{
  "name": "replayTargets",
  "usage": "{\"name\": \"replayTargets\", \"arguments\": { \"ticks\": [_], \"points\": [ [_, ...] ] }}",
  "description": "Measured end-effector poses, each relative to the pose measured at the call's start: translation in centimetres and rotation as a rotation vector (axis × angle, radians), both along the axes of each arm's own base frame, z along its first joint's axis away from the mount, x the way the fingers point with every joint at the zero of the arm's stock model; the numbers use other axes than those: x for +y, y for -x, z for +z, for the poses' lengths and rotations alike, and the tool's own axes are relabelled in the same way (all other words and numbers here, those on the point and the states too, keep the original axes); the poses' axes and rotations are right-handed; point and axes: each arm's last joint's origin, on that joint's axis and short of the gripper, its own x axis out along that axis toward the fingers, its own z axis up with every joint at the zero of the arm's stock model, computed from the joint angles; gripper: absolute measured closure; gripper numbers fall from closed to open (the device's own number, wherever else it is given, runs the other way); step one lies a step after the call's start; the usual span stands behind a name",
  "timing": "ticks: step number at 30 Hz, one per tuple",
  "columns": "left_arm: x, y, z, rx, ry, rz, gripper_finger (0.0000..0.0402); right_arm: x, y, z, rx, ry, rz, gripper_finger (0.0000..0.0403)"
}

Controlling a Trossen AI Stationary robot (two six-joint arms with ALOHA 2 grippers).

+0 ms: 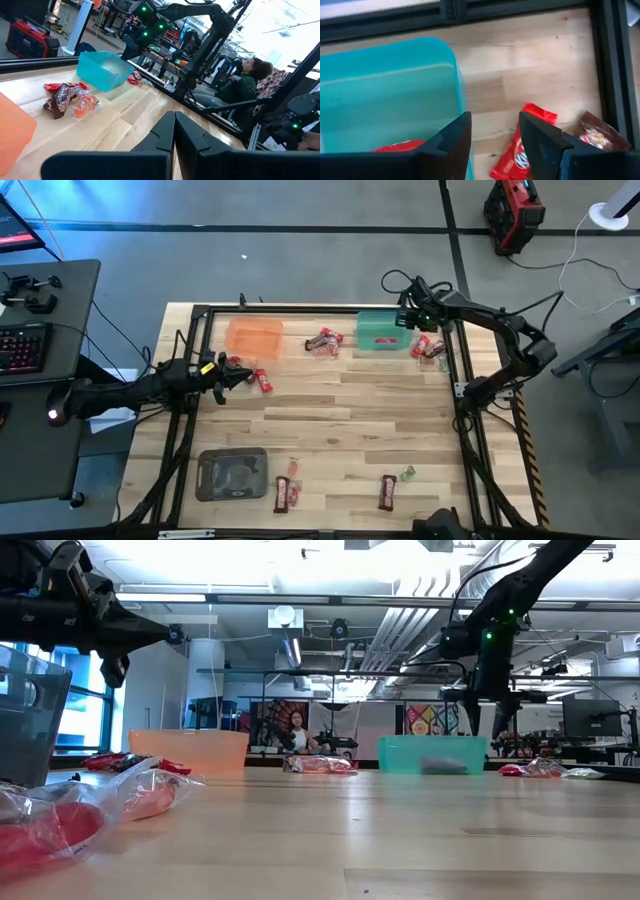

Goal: Sort candy by brand, put in halloween buckets
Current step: Put the red chocolate bar into the blue bin

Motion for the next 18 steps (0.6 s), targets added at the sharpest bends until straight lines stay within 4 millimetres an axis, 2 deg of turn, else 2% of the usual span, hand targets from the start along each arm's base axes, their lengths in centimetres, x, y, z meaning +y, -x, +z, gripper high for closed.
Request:
{"name": "replayTargets", "arguments": {
  "ticks": [2,6,9,18],
  "points": [
    [0.0,0.0,0.0,0.001,-0.001,0.0,0.0401,0.0,0.1,0.0,0.015,0.003,-0.009,0.0245],
    [0.0,0.0,0.0,0.0,-0.001,0.0,0.0401,0.2,1.0,-0.2,0.074,-0.011,-0.137,0.0245],
    [0.0,0.0,0.0,0.001,-0.001,0.0,0.0401,0.1,1.9,-1.1,0.071,-0.037,-0.178,0.0245],
    [0.0,0.0,0.0,0.0,-0.001,-0.001,0.0401,0.1,1.7,-1.7,0.014,-0.051,-0.275,0.0245]
  ]
}}
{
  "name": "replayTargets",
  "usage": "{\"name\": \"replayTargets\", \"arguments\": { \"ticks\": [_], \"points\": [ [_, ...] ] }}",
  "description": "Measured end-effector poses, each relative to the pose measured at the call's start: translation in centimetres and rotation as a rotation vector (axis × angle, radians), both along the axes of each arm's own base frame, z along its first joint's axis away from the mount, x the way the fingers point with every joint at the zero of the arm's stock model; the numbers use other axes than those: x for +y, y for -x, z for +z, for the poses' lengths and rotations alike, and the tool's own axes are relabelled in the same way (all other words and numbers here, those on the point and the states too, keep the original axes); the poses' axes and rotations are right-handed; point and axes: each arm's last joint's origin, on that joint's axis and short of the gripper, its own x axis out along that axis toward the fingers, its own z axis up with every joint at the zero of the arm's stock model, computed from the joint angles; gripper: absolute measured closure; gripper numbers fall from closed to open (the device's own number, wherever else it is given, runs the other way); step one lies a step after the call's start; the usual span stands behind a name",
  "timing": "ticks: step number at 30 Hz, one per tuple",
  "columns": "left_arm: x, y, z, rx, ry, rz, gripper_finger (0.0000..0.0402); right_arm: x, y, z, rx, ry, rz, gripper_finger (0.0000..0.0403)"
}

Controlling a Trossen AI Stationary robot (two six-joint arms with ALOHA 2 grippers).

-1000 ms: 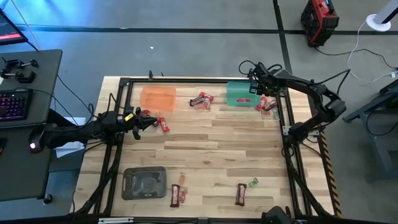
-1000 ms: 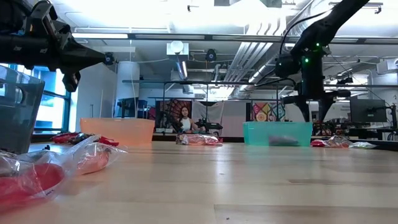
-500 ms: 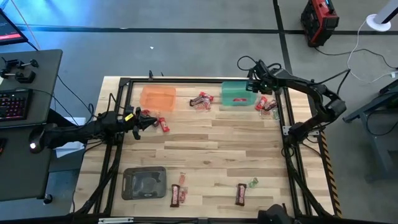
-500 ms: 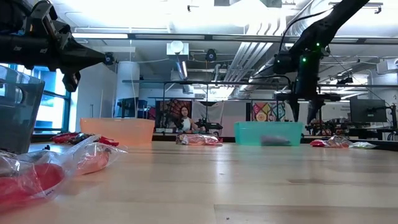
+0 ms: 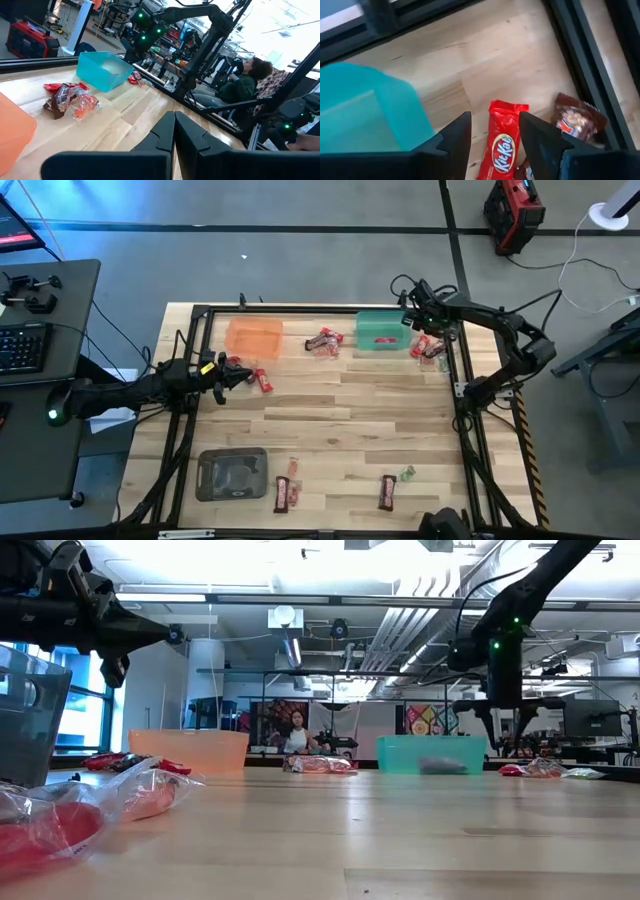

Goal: Sort candy by brand, put in halloween buckets
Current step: Put the red chocolate bar into the blue bin

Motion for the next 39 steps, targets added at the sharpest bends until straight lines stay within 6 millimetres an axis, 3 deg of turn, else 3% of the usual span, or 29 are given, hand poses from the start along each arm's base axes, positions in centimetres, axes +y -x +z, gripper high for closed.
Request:
{"name": "replayTargets", "arguments": {
  "ticks": [11,22,29,39],
  "points": [
    [0.0,0.0,0.0,0.0,0.001,0.0,0.0401,1.5,-0.6,-0.1,0.011,0.037,-0.351,0.0245],
    [0.0,0.0,0.0,0.001,0.0,0.0,0.0401,1.4,1.0,-2.2,-0.028,-0.012,-0.362,0.0245],
    [0.0,0.0,0.0,0.0,0.0,0.001,0.0401,1.3,0.6,-3.6,-0.134,0.047,-0.366,0.0245],
    [0.0,0.0,0.0,0.0,0.0,0.0,0.0401,1.2,0.8,-4.4,-0.082,0.005,-0.297,0.0245]
  ]
}}
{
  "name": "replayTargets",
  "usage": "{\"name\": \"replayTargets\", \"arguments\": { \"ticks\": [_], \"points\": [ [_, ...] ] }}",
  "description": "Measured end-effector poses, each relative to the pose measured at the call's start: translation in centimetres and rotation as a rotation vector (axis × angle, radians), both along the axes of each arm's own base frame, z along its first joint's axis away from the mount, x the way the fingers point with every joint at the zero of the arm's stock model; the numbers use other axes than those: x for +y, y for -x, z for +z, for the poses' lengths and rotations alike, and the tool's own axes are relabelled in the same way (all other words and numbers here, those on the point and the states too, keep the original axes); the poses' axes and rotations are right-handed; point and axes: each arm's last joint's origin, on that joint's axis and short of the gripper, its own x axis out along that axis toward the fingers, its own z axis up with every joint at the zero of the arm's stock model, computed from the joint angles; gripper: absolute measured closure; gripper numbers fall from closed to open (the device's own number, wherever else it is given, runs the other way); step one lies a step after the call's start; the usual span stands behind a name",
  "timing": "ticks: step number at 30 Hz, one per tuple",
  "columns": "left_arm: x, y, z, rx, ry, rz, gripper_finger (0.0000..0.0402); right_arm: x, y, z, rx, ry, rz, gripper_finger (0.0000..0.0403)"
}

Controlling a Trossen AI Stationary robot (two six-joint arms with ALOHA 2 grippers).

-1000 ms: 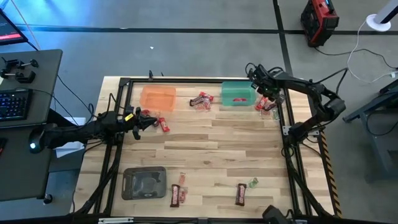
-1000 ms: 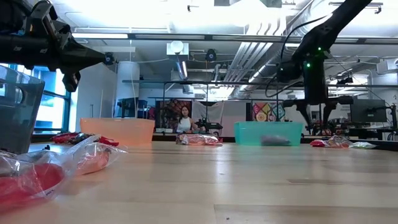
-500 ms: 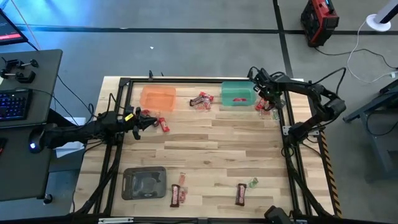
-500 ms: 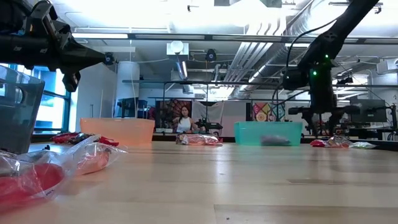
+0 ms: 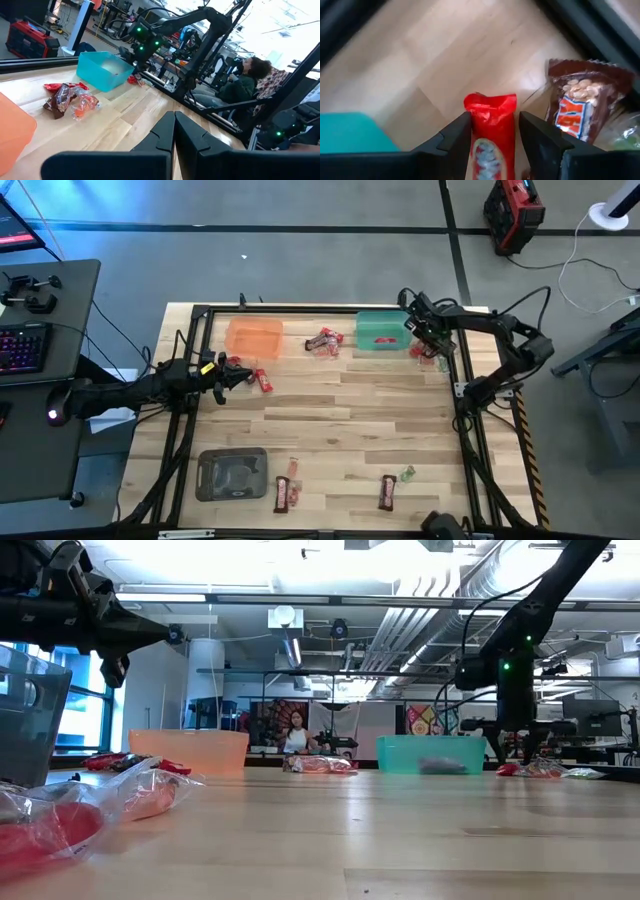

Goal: Sort candy by brand, put in halloween buckets
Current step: Put the red chocolate bar into the blue bin

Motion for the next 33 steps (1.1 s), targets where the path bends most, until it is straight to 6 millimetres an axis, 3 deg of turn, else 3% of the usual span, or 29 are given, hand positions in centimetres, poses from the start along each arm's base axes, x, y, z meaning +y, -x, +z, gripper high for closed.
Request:
{"name": "replayTargets", "arguments": {
  "ticks": [8,15,18,28,33],
  "points": [
    [0.0,0.0,0.0,0.0,-0.001,0.0,0.0401,0.1,-0.5,-0.5,0.018,-0.024,0.037,0.0263],
    [0.0,0.0,0.0,0.0,0.0,0.0,0.0401,0.3,-0.3,0.6,0.035,0.02,0.107,0.0353],
    [0.0,0.0,0.0,0.0,0.001,0.0,0.0401,0.4,-0.1,1.7,0.046,0.076,0.111,0.0376],
    [0.0,0.0,0.0,0.0,0.0,0.0,0.0401,1.3,1.1,7.4,0.012,0.417,0.065,0.0358],
    [0.0,0.0,0.0,0.0,-0.001,0.0,0.0401,1.4,-1.3,8.7,-0.158,0.533,0.252,0.0372]
  ]
}}
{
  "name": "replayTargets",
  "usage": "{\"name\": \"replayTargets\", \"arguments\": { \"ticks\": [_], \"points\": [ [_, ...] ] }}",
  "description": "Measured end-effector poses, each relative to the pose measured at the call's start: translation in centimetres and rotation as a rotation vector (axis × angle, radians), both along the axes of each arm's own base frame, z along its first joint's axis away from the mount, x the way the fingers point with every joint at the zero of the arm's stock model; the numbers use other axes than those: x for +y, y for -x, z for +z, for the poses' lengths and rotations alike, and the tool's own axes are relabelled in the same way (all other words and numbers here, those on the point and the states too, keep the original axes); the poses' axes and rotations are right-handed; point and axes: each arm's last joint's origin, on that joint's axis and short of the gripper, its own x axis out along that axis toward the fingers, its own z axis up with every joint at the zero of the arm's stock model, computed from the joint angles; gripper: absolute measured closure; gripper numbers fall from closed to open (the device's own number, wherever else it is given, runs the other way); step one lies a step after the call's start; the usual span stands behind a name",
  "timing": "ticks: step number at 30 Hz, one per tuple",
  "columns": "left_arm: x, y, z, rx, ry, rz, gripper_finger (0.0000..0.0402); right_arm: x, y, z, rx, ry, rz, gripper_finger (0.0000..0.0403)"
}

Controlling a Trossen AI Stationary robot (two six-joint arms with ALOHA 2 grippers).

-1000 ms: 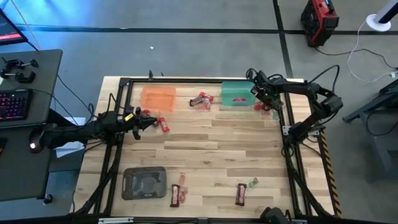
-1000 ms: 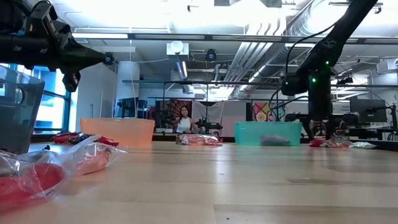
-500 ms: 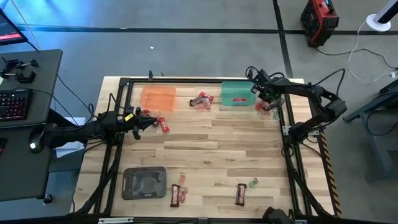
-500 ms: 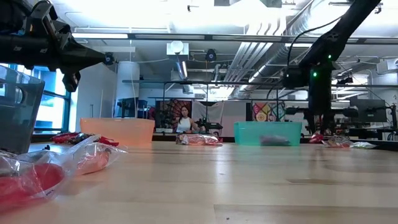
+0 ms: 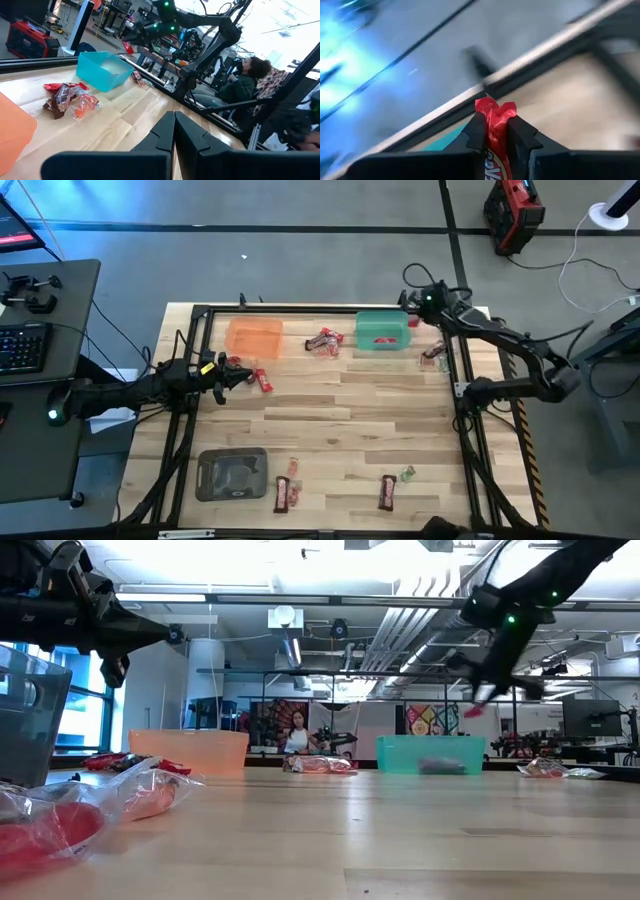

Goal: Sort candy by brand, put in halloween buckets
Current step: Put the red chocolate bar into the blue bin

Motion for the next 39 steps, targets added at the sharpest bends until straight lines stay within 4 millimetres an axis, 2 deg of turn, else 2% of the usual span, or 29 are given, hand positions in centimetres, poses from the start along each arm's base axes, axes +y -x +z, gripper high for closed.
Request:
{"name": "replayTargets", "arguments": {
  "ticks": [4,7,13,21,24,28,31,33,36,39],
  "points": [
    [0.0,0.0,0.0,0.0,0.0,0.0,0.0401,0.3,-2.7,0.0,-0.053,0.083,0.104,0.0365],
    [0.0,0.0,0.0,0.0,0.001,0.0,0.0401,0.2,-3.9,-1.1,-0.036,0.059,0.14,0.0347],
    [0.0,0.0,0.0,0.0,0.0,0.0,0.0401,0.0,-5.1,-3.5,-0.012,-0.042,0.213,0.0319],
    [0.0,0.0,0.0,0.0,0.0,0.0,0.0401,0.1,-5.2,-3.5,0.056,-0.029,0.352,0.0231],
    [0.0,0.0,0.0,0.0,0.001,0.0,0.0401,0.0,-5.5,-2.5,0.023,-0.009,0.383,0.0196],
    [0.0,0.0,0.0,0.0,0.001,0.0,0.0401,-0.6,-7.1,0.7,-0.04,0.073,0.538,0.0172],
    [0.0,0.0,0.0,0.0,0.0,0.0,0.0401,-0.7,-9.8,3.4,-0.044,0.155,0.672,0.017],
    [0.0,0.0,0.0,0.0,0.001,0.0,0.0401,-0.9,-11.9,4.6,-0.004,0.164,0.75,0.0171],
    [0.0,0.0,0.0,0.0,0.001,0.0,0.0401,-1.6,-15.3,5.3,0.05,0.135,0.889,0.0171],
    [0.0,0.0,0.0,0.0,0.0,0.001,0.0401,-2.7,-18.3,5.0,0.082,0.064,1.009,0.0171]
  ]
}}
